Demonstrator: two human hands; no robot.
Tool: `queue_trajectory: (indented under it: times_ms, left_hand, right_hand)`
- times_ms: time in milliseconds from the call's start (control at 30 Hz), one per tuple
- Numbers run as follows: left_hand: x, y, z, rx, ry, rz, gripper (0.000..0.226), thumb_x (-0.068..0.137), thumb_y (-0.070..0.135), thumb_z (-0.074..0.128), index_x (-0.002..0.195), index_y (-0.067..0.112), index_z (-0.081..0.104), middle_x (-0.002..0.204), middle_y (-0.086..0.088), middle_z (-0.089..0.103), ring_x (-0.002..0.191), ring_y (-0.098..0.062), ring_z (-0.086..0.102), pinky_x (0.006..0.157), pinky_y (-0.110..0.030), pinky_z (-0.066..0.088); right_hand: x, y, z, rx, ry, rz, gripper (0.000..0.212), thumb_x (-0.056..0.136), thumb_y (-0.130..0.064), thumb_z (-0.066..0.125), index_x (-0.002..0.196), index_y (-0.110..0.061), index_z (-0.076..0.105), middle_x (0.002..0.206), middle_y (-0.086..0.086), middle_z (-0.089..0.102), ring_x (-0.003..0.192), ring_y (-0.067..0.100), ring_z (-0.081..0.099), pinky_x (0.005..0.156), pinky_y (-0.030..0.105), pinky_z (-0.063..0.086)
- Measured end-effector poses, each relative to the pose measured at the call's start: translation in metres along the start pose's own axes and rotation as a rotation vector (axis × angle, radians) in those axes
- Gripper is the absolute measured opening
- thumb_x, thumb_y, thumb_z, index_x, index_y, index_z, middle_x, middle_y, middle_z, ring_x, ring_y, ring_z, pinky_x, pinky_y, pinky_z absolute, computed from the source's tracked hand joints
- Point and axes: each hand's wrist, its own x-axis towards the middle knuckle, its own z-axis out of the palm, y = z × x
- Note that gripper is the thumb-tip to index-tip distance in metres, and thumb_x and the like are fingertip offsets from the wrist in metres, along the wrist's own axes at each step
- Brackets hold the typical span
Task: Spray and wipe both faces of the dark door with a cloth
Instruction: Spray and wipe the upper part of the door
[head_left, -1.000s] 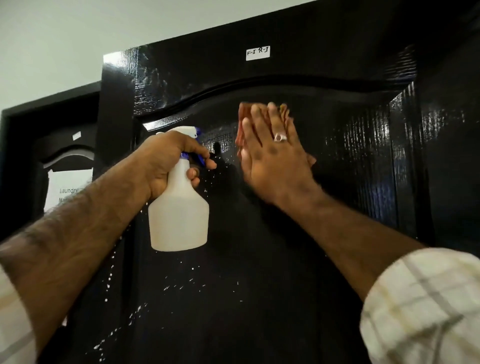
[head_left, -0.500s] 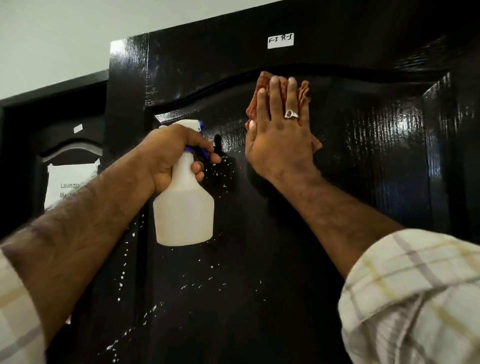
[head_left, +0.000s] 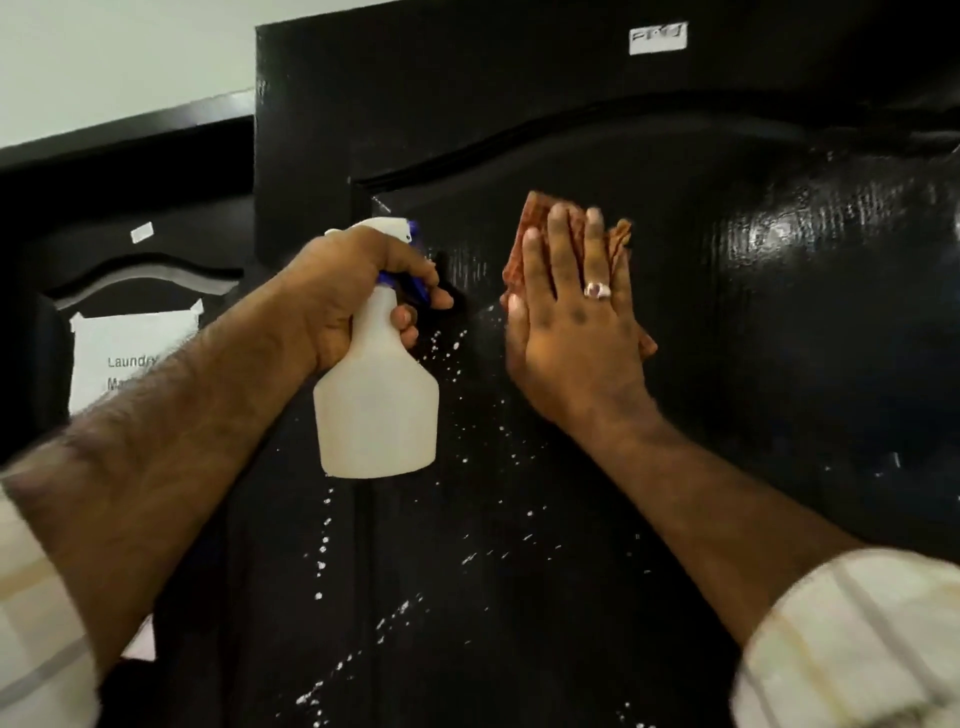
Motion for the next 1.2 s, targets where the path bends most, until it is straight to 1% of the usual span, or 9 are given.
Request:
queue_trajectory:
  times_ms: [133, 300, 433, 500, 700, 867, 967, 1067, 1200]
  left_hand:
    - [0.007, -0.006, -0.027, 0.013, -0.029, 0.005, 0.022, 0.093, 0.013, 0.066, 0.113, 0.004, 0.069, 0.107, -0.018, 0.080, 0.045, -0.012, 0.052, 0.049, -0.028, 0.054]
    - [0.019, -0.007, -0.045, -0.030, -0.070, -0.009, 0.022, 0.093, 0.014, 0.066, 0.113, 0.006, 0.070, 0.106, -0.016, 0.081, 0.046, -0.011, 0.054, 0.051, -0.029, 0.055]
    - [0.020, -0.017, -0.062, -0.054, -0.079, 0.005, 0.021, 0.092, 0.014, 0.067, 0.112, 0.006, 0.069, 0.103, -0.015, 0.081, 0.046, -0.011, 0.053, 0.050, -0.029, 0.054]
    - [0.024, -0.016, -0.072, -0.052, -0.071, 0.032, 0.018, 0.091, 0.014, 0.068, 0.108, 0.007, 0.069, 0.102, -0.015, 0.081, 0.045, -0.011, 0.052, 0.050, -0.029, 0.054]
    - [0.042, -0.035, -0.116, -0.176, -0.105, 0.033, 0.016, 0.088, 0.019, 0.069, 0.102, 0.013, 0.066, 0.101, -0.012, 0.076, 0.047, -0.010, 0.048, 0.048, -0.026, 0.050]
    - [0.046, -0.058, -0.131, -0.183, -0.163, 0.065, 0.012, 0.086, 0.019, 0.068, 0.094, 0.011, 0.068, 0.102, -0.015, 0.075, 0.043, -0.011, 0.044, 0.044, -0.027, 0.046]
    - [0.044, -0.057, -0.128, -0.174, -0.137, 0.065, 0.011, 0.088, 0.018, 0.067, 0.095, 0.010, 0.068, 0.101, -0.014, 0.076, 0.044, -0.011, 0.045, 0.045, -0.027, 0.047]
    - [0.038, -0.063, -0.127, -0.182, -0.121, 0.072, 0.009, 0.090, 0.016, 0.065, 0.095, 0.010, 0.068, 0.099, -0.014, 0.077, 0.044, -0.011, 0.046, 0.045, -0.027, 0.047]
    - [0.030, -0.066, -0.126, -0.231, -0.083, 0.073, 0.008, 0.089, 0.011, 0.062, 0.093, 0.006, 0.067, 0.094, -0.018, 0.076, 0.041, -0.015, 0.043, 0.046, -0.026, 0.044]
  right_hand:
    - [-0.011, 0.000, 0.004, -0.050, -0.035, -0.113, 0.069, 0.112, -0.046, 0.029, 0.172, -0.016, 0.015, 0.181, 0.011, -0.001, 0.166, 0.035, -0.008, 0.133, 0.059, 0.005]
    - [0.049, -0.017, -0.003, -0.047, 0.051, 0.156, 0.070, 0.110, -0.045, 0.024, 0.172, -0.015, 0.015, 0.180, 0.014, 0.003, 0.166, 0.041, -0.002, 0.133, 0.061, 0.005]
    - [-0.005, -0.041, 0.012, -0.082, -0.060, -0.109, 0.071, 0.111, -0.048, 0.028, 0.172, -0.016, 0.014, 0.180, 0.014, 0.000, 0.166, 0.039, -0.005, 0.133, 0.061, 0.005]
    - [0.010, -0.031, 0.008, -0.107, -0.072, -0.194, 0.073, 0.110, -0.052, 0.030, 0.172, -0.018, 0.015, 0.180, 0.013, 0.002, 0.166, 0.038, -0.004, 0.133, 0.060, 0.004]
    - [0.048, -0.056, 0.008, -0.073, 0.006, 0.074, 0.071, 0.110, -0.049, 0.026, 0.172, -0.017, 0.014, 0.180, 0.013, 0.002, 0.166, 0.040, -0.004, 0.133, 0.062, 0.005]
    - [0.026, -0.066, 0.019, -0.090, -0.068, -0.185, 0.069, 0.111, -0.047, 0.030, 0.172, -0.019, 0.015, 0.181, 0.010, 0.001, 0.166, 0.036, -0.007, 0.134, 0.060, 0.002]
    - [0.070, -0.075, 0.016, -0.093, -0.013, -0.060, 0.068, 0.111, -0.047, 0.025, 0.172, -0.020, 0.015, 0.181, 0.010, 0.002, 0.166, 0.036, -0.005, 0.134, 0.058, 0.000]
    - [0.060, -0.101, 0.020, -0.054, 0.019, 0.032, 0.068, 0.111, -0.045, 0.021, 0.172, -0.016, 0.013, 0.180, 0.013, 0.002, 0.166, 0.040, -0.003, 0.132, 0.062, 0.006]
    - [0.000, -0.111, 0.030, -0.083, -0.064, -0.206, 0.066, 0.112, -0.041, 0.026, 0.172, -0.016, 0.016, 0.180, 0.013, 0.002, 0.166, 0.039, -0.003, 0.132, 0.062, 0.004]
